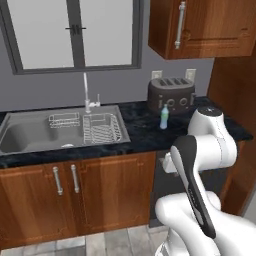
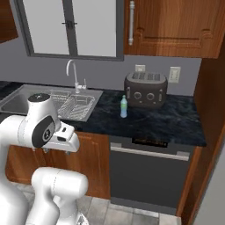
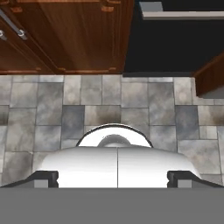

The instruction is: Take the bottled waters from the counter and place them in the freezer to freeze. Close the freezer door after placing the bottles.

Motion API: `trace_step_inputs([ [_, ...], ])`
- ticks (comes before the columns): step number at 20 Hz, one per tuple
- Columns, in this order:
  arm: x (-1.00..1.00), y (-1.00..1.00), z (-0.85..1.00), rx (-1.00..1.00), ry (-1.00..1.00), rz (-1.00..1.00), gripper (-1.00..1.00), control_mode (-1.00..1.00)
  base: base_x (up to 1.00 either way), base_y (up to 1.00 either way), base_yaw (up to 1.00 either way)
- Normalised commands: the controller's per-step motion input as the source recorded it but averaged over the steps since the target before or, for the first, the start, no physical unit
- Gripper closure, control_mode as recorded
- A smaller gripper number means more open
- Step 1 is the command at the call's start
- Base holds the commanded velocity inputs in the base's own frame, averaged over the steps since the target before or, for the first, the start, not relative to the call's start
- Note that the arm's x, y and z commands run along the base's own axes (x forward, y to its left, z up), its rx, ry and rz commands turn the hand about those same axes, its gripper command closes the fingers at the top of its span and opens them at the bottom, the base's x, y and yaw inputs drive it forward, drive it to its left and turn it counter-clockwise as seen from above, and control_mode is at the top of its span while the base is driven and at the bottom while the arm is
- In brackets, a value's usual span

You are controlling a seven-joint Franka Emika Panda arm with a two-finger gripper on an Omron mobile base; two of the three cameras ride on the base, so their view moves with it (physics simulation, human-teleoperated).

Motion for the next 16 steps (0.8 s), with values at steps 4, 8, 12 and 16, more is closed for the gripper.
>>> trace_step_inputs([
  [4,0.00,0.00,0.00,0.00,0.00,0.00,-1.00,1.00,0.28,0.45,-0.03],
  [8,0.00,0.00,0.00,0.00,0.00,0.00,-1.00,1.00,0.53,0.34,-0.05],
  [12,0.00,0.00,0.00,0.00,0.00,0.00,-1.00,1.00,0.61,0.28,-0.05],
  [16,0.00,0.00,0.00,0.00,0.00,0.00,-1.00,1.00,0.58,0.29,-0.04],
])
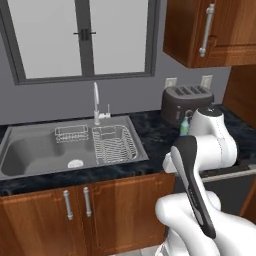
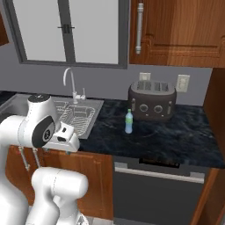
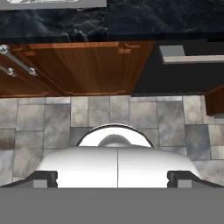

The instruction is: Take the bottled waters from the counter and place them in the freezer to freeze. Close the freezer door after placing the bottles.

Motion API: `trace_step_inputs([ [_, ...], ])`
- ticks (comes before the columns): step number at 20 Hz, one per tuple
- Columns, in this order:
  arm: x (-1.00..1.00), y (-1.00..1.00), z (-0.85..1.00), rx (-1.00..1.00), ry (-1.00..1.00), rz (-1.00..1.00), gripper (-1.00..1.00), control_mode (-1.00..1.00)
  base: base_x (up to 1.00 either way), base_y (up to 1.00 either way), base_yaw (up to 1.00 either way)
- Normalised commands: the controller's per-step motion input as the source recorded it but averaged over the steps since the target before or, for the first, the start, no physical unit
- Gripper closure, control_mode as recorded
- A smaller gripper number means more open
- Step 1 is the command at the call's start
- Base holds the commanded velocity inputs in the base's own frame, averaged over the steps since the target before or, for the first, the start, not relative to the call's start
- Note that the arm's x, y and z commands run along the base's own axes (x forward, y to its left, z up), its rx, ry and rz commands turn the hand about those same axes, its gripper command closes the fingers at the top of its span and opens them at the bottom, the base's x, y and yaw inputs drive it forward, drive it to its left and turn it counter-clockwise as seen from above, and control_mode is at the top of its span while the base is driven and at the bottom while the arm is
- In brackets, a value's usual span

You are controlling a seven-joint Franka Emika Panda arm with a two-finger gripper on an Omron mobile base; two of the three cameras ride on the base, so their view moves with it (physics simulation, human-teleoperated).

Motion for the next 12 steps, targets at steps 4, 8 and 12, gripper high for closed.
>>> trace_step_inputs([
  [4,0.00,0.00,0.00,0.00,0.00,0.00,-1.00,1.00,0.47,0.31,-0.04],
  [8,0.00,0.00,0.00,0.00,0.00,0.00,-1.00,1.00,0.43,0.30,-0.04],
  [12,0.00,0.00,0.00,0.00,0.00,0.00,-1.00,1.00,0.41,0.29,-0.03],
])
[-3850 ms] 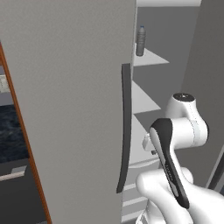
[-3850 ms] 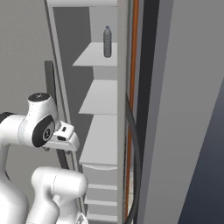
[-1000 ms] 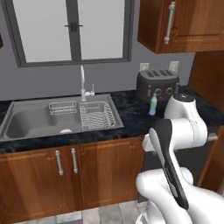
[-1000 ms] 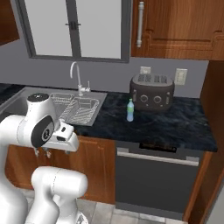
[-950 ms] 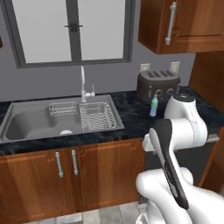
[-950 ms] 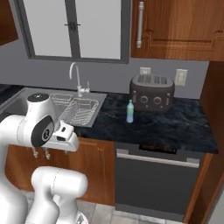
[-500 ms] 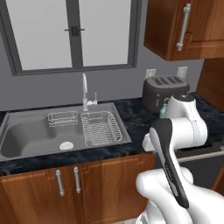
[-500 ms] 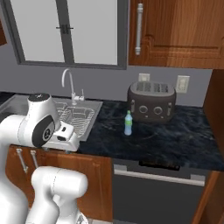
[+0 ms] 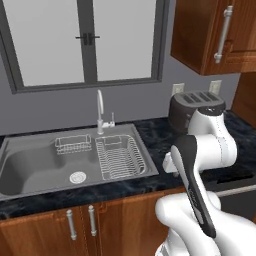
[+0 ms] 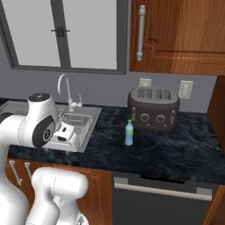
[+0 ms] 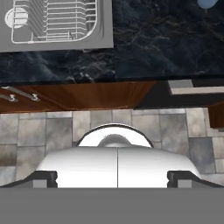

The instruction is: Take the bottled waters from the counter and place them in the freezer to freeze. Close the freezer door after placing the bottles.

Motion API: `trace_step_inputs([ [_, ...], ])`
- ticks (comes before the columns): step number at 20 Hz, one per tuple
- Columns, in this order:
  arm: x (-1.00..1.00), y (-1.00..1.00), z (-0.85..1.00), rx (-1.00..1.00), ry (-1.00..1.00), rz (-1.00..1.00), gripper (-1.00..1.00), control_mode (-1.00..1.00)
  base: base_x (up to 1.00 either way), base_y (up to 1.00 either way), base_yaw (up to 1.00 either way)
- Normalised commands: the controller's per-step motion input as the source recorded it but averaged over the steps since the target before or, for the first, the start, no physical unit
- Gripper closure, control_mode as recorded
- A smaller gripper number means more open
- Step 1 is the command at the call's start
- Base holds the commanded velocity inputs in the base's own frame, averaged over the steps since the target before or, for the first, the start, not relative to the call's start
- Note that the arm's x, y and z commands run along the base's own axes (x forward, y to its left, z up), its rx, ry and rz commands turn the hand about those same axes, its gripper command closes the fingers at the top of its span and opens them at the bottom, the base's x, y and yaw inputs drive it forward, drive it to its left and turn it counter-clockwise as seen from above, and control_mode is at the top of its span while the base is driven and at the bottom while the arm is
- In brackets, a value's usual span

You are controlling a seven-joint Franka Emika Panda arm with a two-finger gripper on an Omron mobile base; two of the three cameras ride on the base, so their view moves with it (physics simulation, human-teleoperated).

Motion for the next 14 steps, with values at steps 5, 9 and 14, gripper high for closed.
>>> trace_step_inputs([
  [5,0.00,0.00,0.00,0.00,0.00,0.00,-1.00,1.00,0.35,0.30,-0.03],
  [9,0.00,0.00,0.00,0.00,0.00,0.00,-1.00,1.00,0.17,0.23,0.00],
  [14,0.00,0.00,0.00,0.00,0.00,0.00,-1.00,1.00,0.01,0.04,0.00],
])
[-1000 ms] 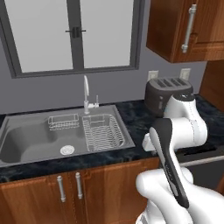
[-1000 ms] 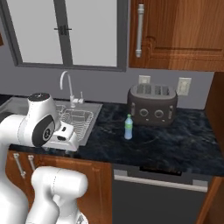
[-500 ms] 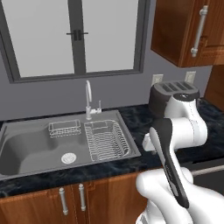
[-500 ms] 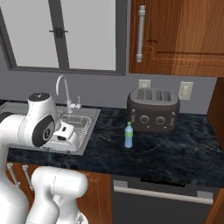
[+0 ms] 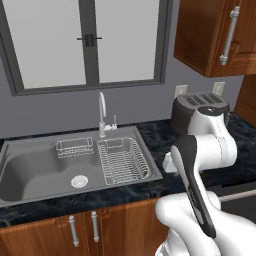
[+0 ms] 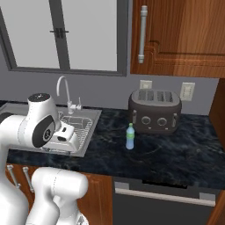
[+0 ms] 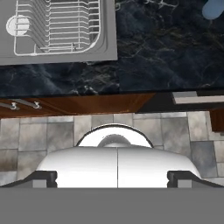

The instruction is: Take the bottled waters from the counter and place them in the freezer to freeze. Close the freezer door after placing the bottles.

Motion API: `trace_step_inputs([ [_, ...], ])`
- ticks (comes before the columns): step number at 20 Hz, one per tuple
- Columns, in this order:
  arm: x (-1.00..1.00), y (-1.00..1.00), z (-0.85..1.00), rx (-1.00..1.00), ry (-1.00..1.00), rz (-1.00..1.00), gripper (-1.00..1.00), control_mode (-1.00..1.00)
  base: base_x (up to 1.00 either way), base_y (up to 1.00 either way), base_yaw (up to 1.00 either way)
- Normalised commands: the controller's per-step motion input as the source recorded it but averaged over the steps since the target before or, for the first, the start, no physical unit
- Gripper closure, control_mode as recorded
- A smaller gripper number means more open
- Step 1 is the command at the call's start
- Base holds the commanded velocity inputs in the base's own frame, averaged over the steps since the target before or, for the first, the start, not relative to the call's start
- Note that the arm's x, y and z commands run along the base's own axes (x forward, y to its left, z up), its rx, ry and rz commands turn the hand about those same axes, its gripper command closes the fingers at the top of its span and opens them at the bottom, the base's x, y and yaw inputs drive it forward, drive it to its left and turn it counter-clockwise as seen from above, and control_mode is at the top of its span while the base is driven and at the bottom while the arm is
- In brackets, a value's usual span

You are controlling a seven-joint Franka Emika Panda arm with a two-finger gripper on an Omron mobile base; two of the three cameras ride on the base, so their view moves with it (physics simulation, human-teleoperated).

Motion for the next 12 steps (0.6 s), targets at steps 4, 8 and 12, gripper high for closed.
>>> trace_step_inputs([
  [4,0.00,0.00,0.00,0.00,0.00,0.00,-1.00,1.00,0.00,0.00,0.00],
  [8,0.00,0.00,0.00,0.00,0.00,0.00,-1.00,1.00,0.00,0.00,0.00],
  [12,0.00,0.00,0.00,0.00,0.00,0.00,-1.00,1.00,0.08,0.00,0.00],
])
